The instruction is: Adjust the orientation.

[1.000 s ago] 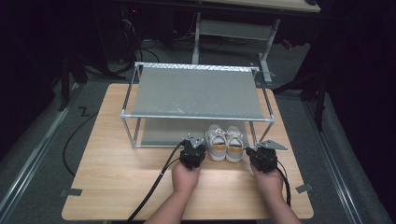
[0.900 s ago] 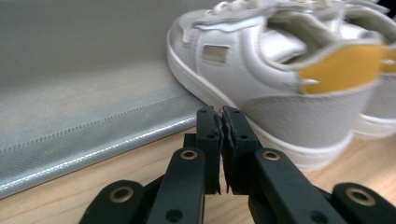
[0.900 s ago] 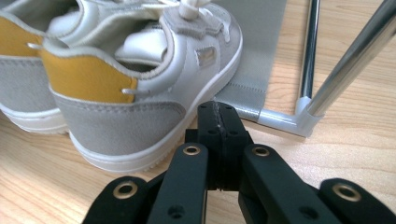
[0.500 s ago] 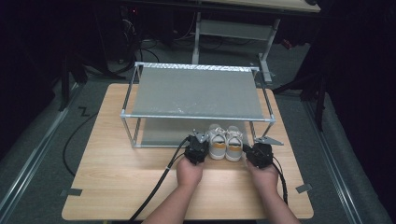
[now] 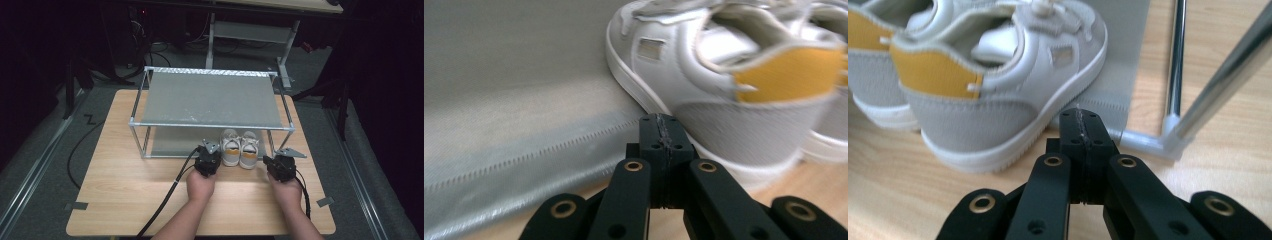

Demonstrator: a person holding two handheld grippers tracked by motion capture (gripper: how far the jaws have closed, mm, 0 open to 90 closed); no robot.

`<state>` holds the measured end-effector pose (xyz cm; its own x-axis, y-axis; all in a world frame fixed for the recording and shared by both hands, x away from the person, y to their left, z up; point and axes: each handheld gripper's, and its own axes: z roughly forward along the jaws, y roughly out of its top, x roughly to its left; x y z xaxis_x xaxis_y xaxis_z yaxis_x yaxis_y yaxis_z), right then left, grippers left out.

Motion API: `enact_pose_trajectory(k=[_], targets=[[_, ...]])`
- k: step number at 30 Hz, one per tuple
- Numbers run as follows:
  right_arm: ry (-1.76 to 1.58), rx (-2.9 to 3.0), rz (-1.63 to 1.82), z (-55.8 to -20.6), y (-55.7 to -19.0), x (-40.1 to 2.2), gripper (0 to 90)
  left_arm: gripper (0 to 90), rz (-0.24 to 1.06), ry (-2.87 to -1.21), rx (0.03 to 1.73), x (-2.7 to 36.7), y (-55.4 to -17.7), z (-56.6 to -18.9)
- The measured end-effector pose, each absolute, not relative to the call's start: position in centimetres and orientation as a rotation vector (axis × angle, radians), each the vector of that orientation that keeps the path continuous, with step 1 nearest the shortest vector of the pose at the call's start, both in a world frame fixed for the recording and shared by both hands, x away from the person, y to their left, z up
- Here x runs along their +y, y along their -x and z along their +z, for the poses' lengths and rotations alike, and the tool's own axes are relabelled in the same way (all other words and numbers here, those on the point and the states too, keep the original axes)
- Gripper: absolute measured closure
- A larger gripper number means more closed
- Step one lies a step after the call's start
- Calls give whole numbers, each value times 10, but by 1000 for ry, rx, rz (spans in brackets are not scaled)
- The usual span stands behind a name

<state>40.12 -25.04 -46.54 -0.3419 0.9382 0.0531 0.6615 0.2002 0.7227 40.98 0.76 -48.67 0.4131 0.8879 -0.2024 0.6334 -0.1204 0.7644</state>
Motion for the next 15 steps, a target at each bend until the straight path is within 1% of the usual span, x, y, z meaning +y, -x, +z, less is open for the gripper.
enact_pose_trajectory(k=[6, 15], targets=[[-1472, 2088, 951, -463, -397, -245, 900, 897, 370, -1844, 1286, 4, -400, -482], [-1483, 2082, 949, -463, -404, -230, 900, 899, 383, -1824, 1297, 2, -407, -484]])
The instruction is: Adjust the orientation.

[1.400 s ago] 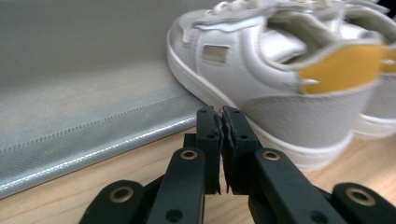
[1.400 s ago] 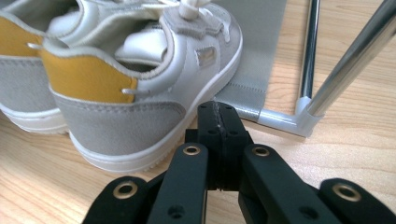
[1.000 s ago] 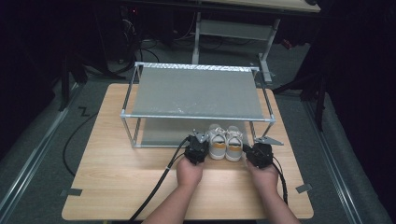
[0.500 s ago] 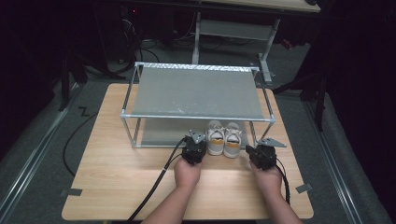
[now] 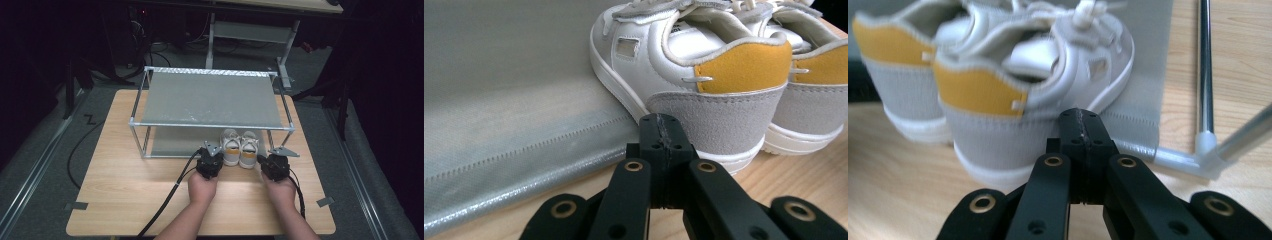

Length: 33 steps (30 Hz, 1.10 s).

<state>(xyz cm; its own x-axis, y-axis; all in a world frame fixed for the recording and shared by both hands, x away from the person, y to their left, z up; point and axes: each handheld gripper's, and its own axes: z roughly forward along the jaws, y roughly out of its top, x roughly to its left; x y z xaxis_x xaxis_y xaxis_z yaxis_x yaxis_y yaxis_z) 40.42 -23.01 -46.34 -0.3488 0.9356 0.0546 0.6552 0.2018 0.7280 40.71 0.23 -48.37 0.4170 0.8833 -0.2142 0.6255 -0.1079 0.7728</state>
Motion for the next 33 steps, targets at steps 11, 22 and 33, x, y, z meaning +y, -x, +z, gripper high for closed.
enact_pose_trajectory(k=[11, 22, 33], targets=[[-1481, 2052, 910, -461, -422, -223, 900, 899, 382, -1821, 1329, 4, -421, -485], [-1486, 2074, 888, -468, -412, -224, 900, 900, 395, -1820, 1325, 2, -419, -488], [-1511, 2006, 854, -472, -437, -214, 900, 900, 442, -1806, 1344, -2, -438, -495]])
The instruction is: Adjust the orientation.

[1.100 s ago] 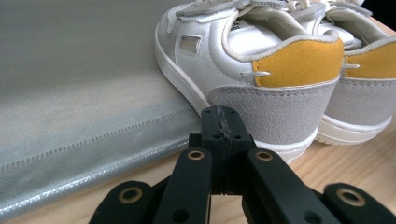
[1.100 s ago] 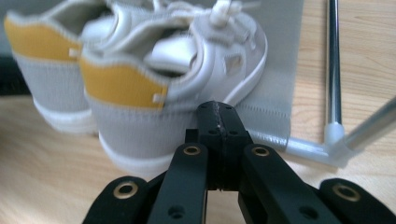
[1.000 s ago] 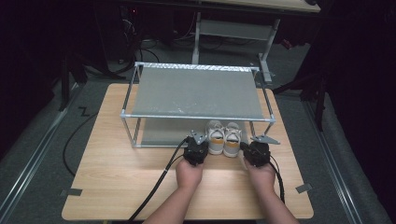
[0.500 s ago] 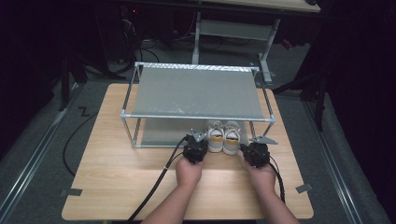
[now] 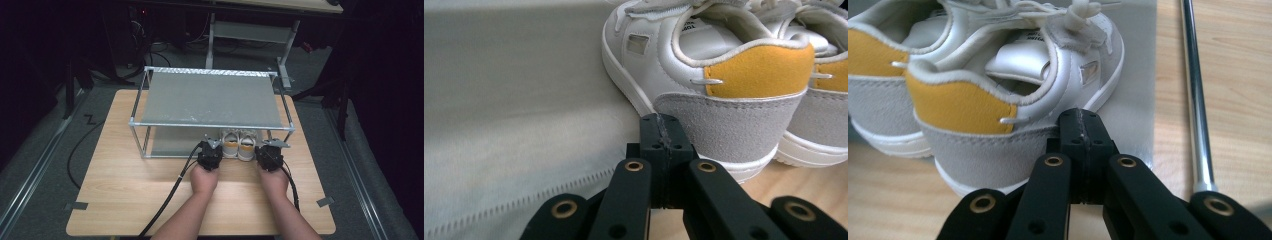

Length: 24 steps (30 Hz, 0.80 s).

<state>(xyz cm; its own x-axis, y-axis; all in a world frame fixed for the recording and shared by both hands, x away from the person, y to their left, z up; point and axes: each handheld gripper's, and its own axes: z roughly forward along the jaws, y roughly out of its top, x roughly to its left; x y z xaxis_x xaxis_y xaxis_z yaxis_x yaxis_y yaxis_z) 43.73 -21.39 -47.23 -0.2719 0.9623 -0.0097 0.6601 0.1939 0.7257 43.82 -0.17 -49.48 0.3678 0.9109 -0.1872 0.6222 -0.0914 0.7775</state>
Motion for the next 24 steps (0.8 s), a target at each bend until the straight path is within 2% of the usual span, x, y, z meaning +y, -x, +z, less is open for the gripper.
enact_pose_trajectory(k=[4, 12, 24], targets=[[-1509, 2009, 851, -474, -448, -219, 900, 900, 432, -1805, 1354, -3, -441, -495], [-1440, 2048, 858, -471, -419, -215, 900, 900, 415, -1813, 1336, -2, -435, -493], [-1505, 1984, 820, -477, -439, -214, 900, 900, 400, -1806, 1361, -13, -449, -496]])
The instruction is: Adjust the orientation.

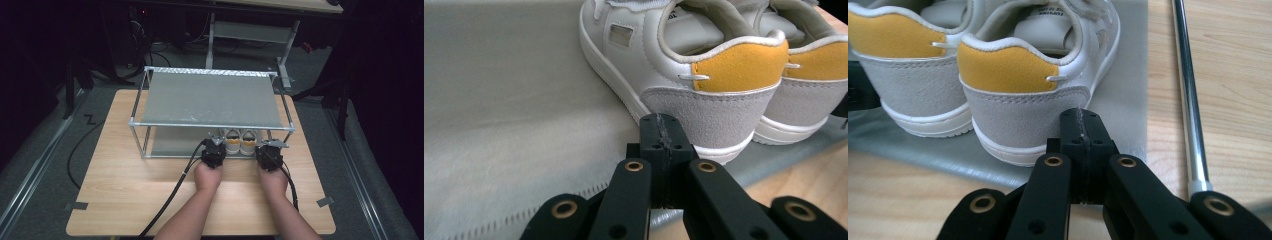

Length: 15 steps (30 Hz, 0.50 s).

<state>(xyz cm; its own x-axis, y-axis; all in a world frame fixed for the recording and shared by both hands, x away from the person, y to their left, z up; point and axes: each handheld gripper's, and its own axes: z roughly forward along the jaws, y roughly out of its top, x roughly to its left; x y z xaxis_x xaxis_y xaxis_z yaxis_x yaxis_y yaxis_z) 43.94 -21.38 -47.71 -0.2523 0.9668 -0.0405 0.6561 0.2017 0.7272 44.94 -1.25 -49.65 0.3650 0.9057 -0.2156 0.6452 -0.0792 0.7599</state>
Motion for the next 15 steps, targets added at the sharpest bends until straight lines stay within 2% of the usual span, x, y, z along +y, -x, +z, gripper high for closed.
enact_pose_trajectory(k=[9, 15], targets=[[-1502, 1967, 803, -482, -456, -213, 900, 900, 403, -1815, 1362, -15, -462, -498], [-1476, 1975, 801, -477, -449, -216, 900, 897, 390, -1786, 1388, -4, -454, -493]])
